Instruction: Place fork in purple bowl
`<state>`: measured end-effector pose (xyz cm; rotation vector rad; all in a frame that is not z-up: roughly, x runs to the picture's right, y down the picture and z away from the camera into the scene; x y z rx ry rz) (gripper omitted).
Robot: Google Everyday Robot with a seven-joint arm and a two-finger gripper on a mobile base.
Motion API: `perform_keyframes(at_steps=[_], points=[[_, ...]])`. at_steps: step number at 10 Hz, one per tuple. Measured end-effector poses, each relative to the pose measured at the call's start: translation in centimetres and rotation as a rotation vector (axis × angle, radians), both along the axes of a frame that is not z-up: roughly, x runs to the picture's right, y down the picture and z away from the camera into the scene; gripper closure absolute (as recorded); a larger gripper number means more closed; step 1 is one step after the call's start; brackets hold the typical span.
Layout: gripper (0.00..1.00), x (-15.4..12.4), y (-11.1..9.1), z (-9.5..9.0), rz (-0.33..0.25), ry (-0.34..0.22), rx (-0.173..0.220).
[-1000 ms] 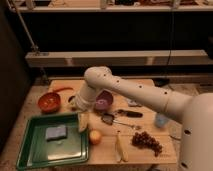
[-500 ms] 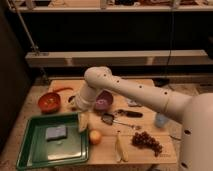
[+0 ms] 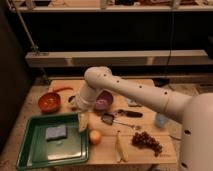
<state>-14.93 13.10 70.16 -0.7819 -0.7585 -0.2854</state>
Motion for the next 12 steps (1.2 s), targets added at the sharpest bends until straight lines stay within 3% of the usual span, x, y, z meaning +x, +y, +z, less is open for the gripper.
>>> perform_keyframes(at_steps=[6, 9, 12], points=[[0.2, 0.2, -0.1, 0.0, 0.011, 0.01, 0.005], [0.2, 3.6, -0.8, -0.6, 0.095, 0.111, 0.056], [0.2, 11.4, -1.1, -1.4, 0.16, 0.247, 0.113]])
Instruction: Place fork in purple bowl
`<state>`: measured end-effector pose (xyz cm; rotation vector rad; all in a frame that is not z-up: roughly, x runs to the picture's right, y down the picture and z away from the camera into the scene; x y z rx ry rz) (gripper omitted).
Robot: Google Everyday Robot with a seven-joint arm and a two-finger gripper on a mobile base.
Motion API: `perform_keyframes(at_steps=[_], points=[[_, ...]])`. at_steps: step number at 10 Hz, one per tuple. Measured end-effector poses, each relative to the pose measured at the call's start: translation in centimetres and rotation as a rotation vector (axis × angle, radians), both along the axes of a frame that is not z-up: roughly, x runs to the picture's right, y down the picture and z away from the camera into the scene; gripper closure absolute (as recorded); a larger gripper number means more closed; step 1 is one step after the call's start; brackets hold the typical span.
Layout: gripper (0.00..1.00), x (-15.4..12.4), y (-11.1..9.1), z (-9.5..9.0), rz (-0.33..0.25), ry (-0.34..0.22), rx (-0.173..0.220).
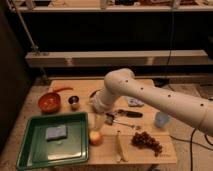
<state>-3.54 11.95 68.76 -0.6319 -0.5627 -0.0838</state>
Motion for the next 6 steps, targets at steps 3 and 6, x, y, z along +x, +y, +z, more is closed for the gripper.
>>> perform_keyframes(at_steps=[3, 6], points=[[0.2, 3.5, 0.1, -0.1, 0.028, 0.045, -0.001], [0.2, 3.4, 0.1, -0.1, 0.024, 0.043, 0.001]])
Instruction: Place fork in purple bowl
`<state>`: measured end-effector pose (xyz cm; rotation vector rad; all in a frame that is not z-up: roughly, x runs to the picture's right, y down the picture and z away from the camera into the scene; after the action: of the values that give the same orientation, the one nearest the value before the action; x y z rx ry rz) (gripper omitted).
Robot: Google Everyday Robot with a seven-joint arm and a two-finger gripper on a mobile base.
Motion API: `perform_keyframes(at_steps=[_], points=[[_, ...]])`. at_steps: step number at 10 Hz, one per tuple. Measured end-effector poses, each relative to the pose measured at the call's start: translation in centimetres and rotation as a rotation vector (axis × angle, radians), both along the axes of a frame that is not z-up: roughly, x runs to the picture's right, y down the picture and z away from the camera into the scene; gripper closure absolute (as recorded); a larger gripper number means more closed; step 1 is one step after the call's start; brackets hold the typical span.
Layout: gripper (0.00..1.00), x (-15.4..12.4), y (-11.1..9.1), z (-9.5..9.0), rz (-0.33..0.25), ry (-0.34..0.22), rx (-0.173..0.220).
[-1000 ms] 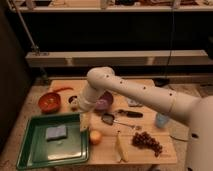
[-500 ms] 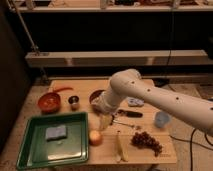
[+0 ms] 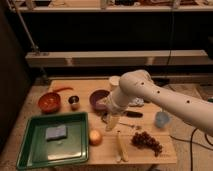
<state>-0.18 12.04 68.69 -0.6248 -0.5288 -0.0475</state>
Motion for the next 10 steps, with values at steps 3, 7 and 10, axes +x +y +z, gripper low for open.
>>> perform_keyframes(at_steps=[3, 7, 10], points=[[0.2, 1.2, -0.2, 1.2, 0.037, 0.06, 0.024], [0.2, 8.1, 0.6, 4.5, 0.157, 0.097, 0.016], [0.2, 11.9, 3.1, 9.4, 0.263, 0.082, -0.01]])
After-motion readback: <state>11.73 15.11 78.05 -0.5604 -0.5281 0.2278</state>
